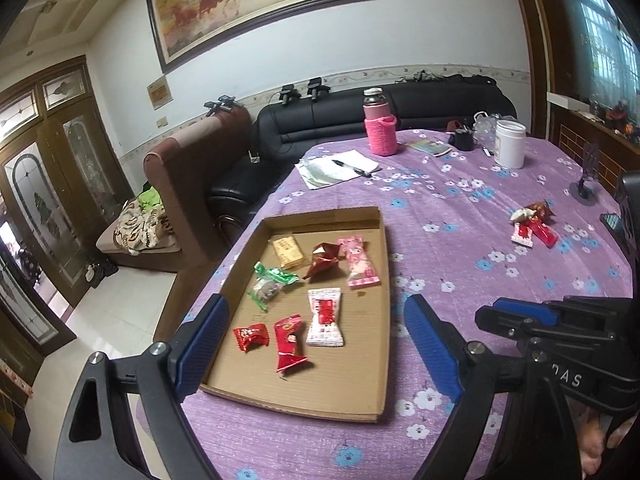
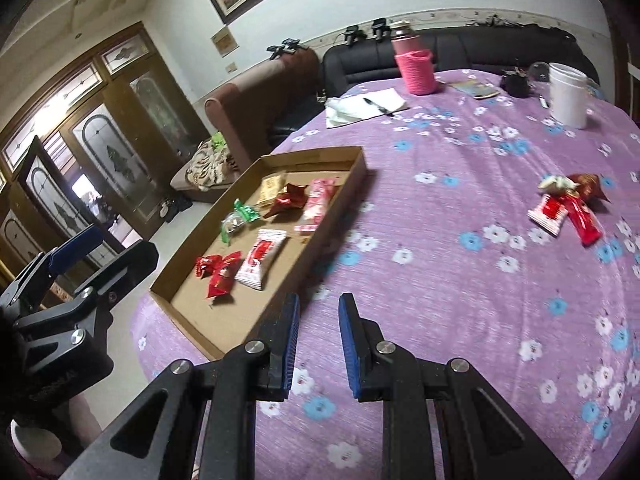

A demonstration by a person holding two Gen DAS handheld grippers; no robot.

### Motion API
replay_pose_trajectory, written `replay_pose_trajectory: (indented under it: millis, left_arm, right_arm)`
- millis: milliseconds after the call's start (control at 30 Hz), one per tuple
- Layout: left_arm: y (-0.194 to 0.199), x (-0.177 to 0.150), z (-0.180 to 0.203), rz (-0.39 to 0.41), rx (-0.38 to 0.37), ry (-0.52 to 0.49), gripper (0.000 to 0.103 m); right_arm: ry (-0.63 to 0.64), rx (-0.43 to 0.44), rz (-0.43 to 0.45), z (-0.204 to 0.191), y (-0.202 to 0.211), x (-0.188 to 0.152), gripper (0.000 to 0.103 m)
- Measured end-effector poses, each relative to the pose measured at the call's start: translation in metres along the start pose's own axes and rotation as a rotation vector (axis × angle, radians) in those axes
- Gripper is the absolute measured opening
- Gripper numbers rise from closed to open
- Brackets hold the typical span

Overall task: Organize snacks
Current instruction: 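Move both open tools back toward the remaining snack pile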

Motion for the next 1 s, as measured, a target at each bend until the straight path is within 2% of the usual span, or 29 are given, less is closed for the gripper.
replay_pose_trajectory:
  millis: [533,1000]
  left_arm:
    - [-0.004,-0.003,0.029,-0.026,-0.059,-0.046,0.089]
    - [-0.01,-0.005,0.046,-0.038,-0.124,-0.065,0.089]
  right_arm:
    - [-0.085,-0.049,0.024,0.046,0.023,-0.013,0.022]
    - [-0.203,-0.151,0.072,0.117,0.065,-0.018,0.022]
Point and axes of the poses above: each gripper's, at about its wrist camera, not at the fingertips, and y roughly against the way its jaws point, z to its right, x to its top, the point moved 6 cm from there along -y, roughly the way its jaws point, and after that the axes turned 12 degrees about x, right-handed, at the moved point
